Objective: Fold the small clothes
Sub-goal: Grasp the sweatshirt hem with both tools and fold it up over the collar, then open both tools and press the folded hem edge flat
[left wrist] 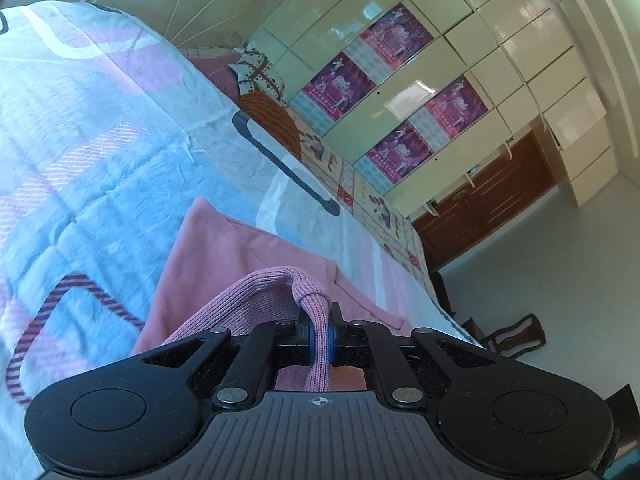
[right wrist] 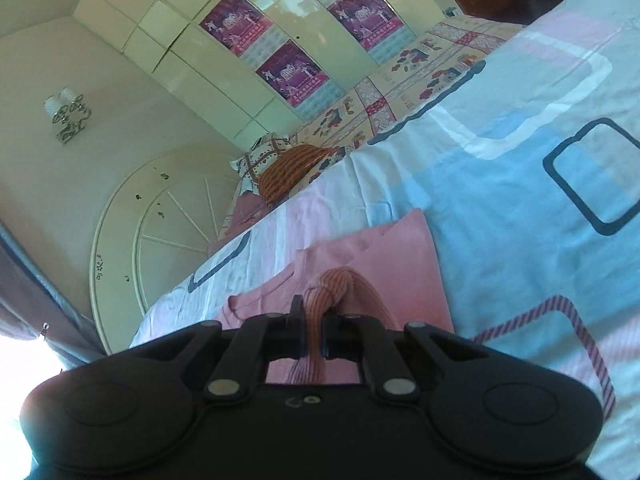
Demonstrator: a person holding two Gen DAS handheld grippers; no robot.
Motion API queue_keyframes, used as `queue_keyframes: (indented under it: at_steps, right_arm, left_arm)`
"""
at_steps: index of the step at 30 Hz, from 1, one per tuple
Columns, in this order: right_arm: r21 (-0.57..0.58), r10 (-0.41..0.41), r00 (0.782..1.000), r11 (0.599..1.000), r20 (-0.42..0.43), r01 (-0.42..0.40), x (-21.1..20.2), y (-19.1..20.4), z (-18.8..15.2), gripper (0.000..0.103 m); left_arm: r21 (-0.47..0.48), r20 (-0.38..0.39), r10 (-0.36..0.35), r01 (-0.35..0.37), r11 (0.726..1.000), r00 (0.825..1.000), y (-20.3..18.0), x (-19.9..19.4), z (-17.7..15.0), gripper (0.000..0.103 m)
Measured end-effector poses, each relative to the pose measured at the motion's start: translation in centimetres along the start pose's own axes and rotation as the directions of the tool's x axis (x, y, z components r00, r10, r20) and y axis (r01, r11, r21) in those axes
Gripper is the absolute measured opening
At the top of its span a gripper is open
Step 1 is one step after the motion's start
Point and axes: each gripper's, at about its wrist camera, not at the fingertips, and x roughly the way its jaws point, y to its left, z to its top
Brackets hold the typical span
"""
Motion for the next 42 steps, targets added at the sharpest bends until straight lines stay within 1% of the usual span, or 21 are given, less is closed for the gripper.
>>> queue_keyframes:
  at_steps: [6, 8, 10, 12, 13, 14, 17, 19, 21, 23, 25, 27, 28, 29, 31, 32, 33, 34, 36, 38, 42]
  right_arm:
    - [0.043, -0.066, 0.994, 0.997, -0.087, 0.07, 6.8, -1.6, 1.8, 0.007]
    - [0.096, -0.036, 0.992, 0.994, -0.118, 0.048, 8.7, -2.5, 2.3, 0.009]
    - [0.156, 0.012, 0.997, 0.988, -0.073, 0.0, 9.3, -3.6, 2.8, 0.021]
    - [0.203, 0.011, 1.0, 0.979, -0.022, -0.006, 9.5, -4.4, 3.4, 0.06]
    - [0.189, -0.016, 1.0, 0.982, 0.004, 0.015, 9.3, -4.3, 3.5, 0.063]
    - [0.142, -0.042, 0.999, 0.989, 0.035, 0.036, 9.0, -3.9, 3.9, 0.063]
    - [0.004, -0.085, 0.996, 0.996, 0.023, 0.085, 9.0, -3.2, 4.2, 0.052]
    - [-0.144, -0.137, 0.991, 0.98, 0.006, 0.137, 9.5, -2.0, 3.8, 0.052]
    - [-0.261, -0.176, 0.984, 0.951, -0.022, 0.164, 10.4, -1.0, 3.3, 0.051]
    - [-0.368, -0.221, 0.975, 0.909, -0.027, 0.196, 11.4, 0.2, 2.6, 0.051]
    - [-0.448, -0.266, 0.963, 0.867, -0.042, 0.219, 12.7, 1.2, 2.1, 0.05]
    - [-0.516, -0.333, 0.94, 0.819, -0.071, 0.251, 14.3, 1.8, 1.5, 0.043]
    - [-0.549, -0.355, 0.932, 0.795, -0.077, 0.258, 14.8, 2.2, 1.2, 0.042]
    - [-0.577, -0.361, 0.93, 0.774, -0.067, 0.259, 15.1, 2.5, 0.8, 0.037]
    - [-0.608, -0.368, 0.928, 0.75, -0.058, 0.26, 15.4, 3.0, 0.4, 0.013]
    - [-0.616, -0.366, 0.929, 0.743, -0.047, 0.262, 15.3, 3.2, 0.3, 0.01]
    - [-0.623, -0.358, 0.933, 0.735, -0.021, 0.268, 15.0, 3.5, 0.2, 0.009]
    - [-0.617, -0.338, 0.941, 0.737, 0.018, 0.277, 14.4, 3.6, 0.3, 0.009]
    - [-0.558, -0.284, 0.954, 0.778, 0.097, 0.288, 12.9, 3.3, 1.0, 0.009]
    - [-0.503, -0.285, 0.95, 0.807, 0.129, 0.31, 12.6, 2.5, 1.5, 0.009]
    - [-0.492, -0.363, 0.929, 0.798, 0.069, 0.348, 15.0, 1.4, 1.2, 0.009]
  left_arm:
    - [0.022, -0.097, 0.051, -0.049, 0.999, 0.994, 1.7, 6.7, 2.3, 0.005]
    - [0.009, -0.114, 0.026, -0.025, 1.0, 0.993, 2.4, 8.6, 2.9, 0.005]
    - [-0.041, -0.09, -0.03, 0.026, 0.999, 0.996, 3.5, 9.6, 3.6, 0.006]
    - [-0.078, -0.06, -0.054, 0.049, 0.996, 0.997, 4.1, 10.0, 4.2, 0.039]
    - [-0.063, -0.023, -0.052, 0.051, 0.997, 0.998, 4.3, 9.8, 4.5, 0.072]
    - [-0.023, 0.022, -0.032, 0.033, 0.999, 0.999, 4.2, 9.5, 4.7, 0.081]
    - [0.113, 0.01, 0.003, -0.004, 0.994, 1.0, 3.4, 10.0, 5.5, 0.081]
    - [0.26, -0.018, 0.031, -0.026, 0.965, 0.999, 2.1, 10.8, 5.8, 0.08]
    - [0.421, -0.05, 0.07, -0.043, 0.906, 0.996, 0.4, 11.8, 5.6, 0.08]
    - [0.568, -0.082, 0.126, -0.058, 0.821, 0.989, -1.2, 13.7, 5.3, 0.08]
    - [0.654, -0.109, 0.198, -0.08, 0.752, 0.974, -2.4, 15.7, 4.7, 0.08]
    - [0.706, -0.113, 0.253, -0.102, 0.701, 0.961, -3.0, 17.2, 4.1, 0.079]
    - [0.718, -0.119, 0.246, -0.088, 0.69, 0.962, -3.0, 17.5, 3.7, 0.063]
    - [0.723, -0.125, 0.237, -0.076, 0.687, 0.963, -3.2, 17.6, 3.4, 0.037]
    - [0.724, -0.109, 0.218, -0.072, 0.686, 0.97, -3.8, 17.4, 3.2, 0.008]
    - [0.732, -0.065, 0.2, -0.09, 0.676, 0.978, -4.2, 16.5, 2.7, 0.008]
    - [0.723, -0.015, 0.161, -0.1, 0.683, 0.987, -4.4, 15.3, 2.3, 0.008]
    - [0.697, 0.044, 0.112, -0.111, 0.709, 0.993, -4.2, 14.1, 2.5, 0.007]
    - [0.602, 0.121, 0.105, -0.157, 0.783, 0.987, -3.2, 12.7, 3.2, 0.008]
    - [0.524, 0.091, 0.133, -0.161, 0.836, 0.987, -1.7, 13.5, 3.9, 0.008]
    - [0.532, 0.043, 0.205, -0.196, 0.824, 0.978, -0.7, 15.7, 3.3, 0.008]
